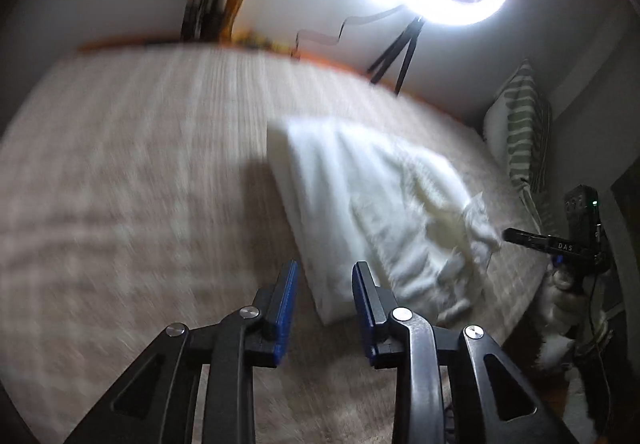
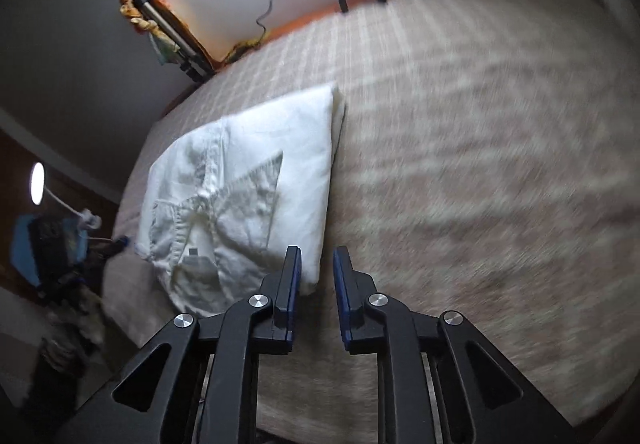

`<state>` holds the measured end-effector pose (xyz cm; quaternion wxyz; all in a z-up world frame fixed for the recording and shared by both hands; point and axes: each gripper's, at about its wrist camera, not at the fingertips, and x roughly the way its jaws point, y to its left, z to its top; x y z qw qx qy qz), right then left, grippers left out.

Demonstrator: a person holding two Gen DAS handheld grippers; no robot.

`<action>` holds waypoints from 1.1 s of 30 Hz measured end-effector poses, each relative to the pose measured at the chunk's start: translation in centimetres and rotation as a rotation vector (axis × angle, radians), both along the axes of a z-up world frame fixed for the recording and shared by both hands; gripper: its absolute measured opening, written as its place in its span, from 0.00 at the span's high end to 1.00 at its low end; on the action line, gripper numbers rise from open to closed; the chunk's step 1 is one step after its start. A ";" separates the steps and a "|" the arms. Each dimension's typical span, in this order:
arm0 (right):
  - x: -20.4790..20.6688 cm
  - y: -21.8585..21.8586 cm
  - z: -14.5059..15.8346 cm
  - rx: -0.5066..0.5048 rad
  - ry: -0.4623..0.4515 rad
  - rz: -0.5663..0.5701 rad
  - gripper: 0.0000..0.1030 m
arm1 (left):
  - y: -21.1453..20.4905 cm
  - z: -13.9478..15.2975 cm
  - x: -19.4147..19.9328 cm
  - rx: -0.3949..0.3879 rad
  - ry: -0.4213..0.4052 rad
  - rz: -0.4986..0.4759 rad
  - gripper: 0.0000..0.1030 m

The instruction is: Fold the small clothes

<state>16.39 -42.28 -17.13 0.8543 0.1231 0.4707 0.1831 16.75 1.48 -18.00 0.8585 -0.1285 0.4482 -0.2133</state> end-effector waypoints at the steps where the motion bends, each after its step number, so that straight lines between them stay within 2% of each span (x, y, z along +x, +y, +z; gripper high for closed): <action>1: 0.2 0.3 0.8 -0.011 -0.027 0.011 0.84 | -0.2 0.9 0.5 0.023 -0.029 0.004 0.74; 3: 1.1 1.6 2.4 -0.052 -0.093 0.035 0.84 | -1.1 2.4 2.0 0.058 -0.074 0.014 0.74; 6: 3.1 4.3 3.5 -0.083 -0.146 0.098 0.84 | -2.9 3.1 4.7 0.052 -0.094 0.017 0.74; 10: 6.4 7.9 2.6 -0.146 -0.167 0.149 0.84 | -6.2 2.1 8.5 0.059 -0.079 0.008 0.74; 13: 8.5 10.6 1.3 -0.162 -0.158 0.179 0.84 | -8.4 1.0 10.7 0.106 -0.077 -0.003 0.73; 15: 9.6 12.2 0.3 -0.196 -0.155 0.198 0.84 | -9.0 -0.4 12.0 0.130 -0.040 -0.003 0.73; 20: 11.0 13.6 -3.5 -0.280 -0.108 0.245 0.84 | -8.6 -5.2 12.1 0.171 0.033 -0.024 0.76; 21: 11.1 13.5 -4.4 -0.283 -0.098 0.250 0.84 | -8.6 -6.0 11.8 0.176 0.035 -0.034 0.76; 23: 11.3 13.2 -5.3 -0.277 -0.092 0.245 0.87 | -8.0 -6.6 10.9 0.145 -0.017 -0.040 0.76; 27: 11.1 12.9 -3.8 -0.285 -0.081 0.241 0.88 | -6.9 -5.7 10.7 0.109 0.010 -0.031 0.81; 30: 10.1 11.2 -2.0 -0.241 -0.123 0.224 0.87 | -5.1 -3.5 9.6 0.073 -0.047 0.010 0.81; 33: 10.4 9.5 -0.9 -0.198 -0.123 0.175 0.87 | -4.1 -2.2 9.7 0.045 -0.063 0.034 0.80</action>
